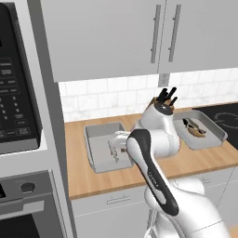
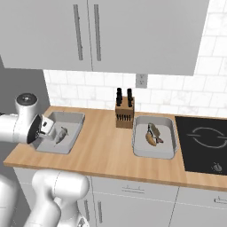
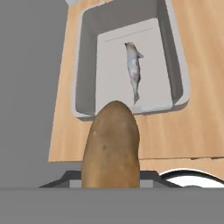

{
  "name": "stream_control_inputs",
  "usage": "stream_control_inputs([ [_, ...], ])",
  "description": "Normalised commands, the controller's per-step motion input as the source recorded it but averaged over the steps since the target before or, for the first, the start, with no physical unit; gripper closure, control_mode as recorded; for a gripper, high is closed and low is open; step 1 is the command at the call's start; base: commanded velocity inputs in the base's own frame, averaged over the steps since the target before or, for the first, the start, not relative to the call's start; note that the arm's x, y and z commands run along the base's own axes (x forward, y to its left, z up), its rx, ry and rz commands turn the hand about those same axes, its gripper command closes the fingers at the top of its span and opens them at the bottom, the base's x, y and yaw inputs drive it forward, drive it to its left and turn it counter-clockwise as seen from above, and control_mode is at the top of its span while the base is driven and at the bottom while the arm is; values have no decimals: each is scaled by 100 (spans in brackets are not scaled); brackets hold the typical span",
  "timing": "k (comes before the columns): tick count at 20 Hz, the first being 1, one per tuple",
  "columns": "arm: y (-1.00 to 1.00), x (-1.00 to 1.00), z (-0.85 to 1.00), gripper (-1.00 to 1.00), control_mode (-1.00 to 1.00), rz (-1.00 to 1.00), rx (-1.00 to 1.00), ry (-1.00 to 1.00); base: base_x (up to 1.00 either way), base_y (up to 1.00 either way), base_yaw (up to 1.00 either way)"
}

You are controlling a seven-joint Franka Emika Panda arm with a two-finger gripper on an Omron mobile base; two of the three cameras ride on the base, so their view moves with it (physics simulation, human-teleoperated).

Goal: Place one sweet potato and one fish in each tupperware on the nearby counter, to pack two identical lunches.

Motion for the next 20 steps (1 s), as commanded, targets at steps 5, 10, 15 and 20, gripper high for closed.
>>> stream_control_inputs([
  [5, 20, 54, -28, 100, -100, -18, 0, 4, 0, 0, 0],
  [10, 32, 54, -33, 100, -100, -13, 0, 7, 0, 0, 0],
  [15, 28, 53, -28, 100, -100, -8, 0, 12, 0, 0, 0],
  [20, 15, 55, -21, 100, -100, -6, 0, 10, 0, 0, 0],
])
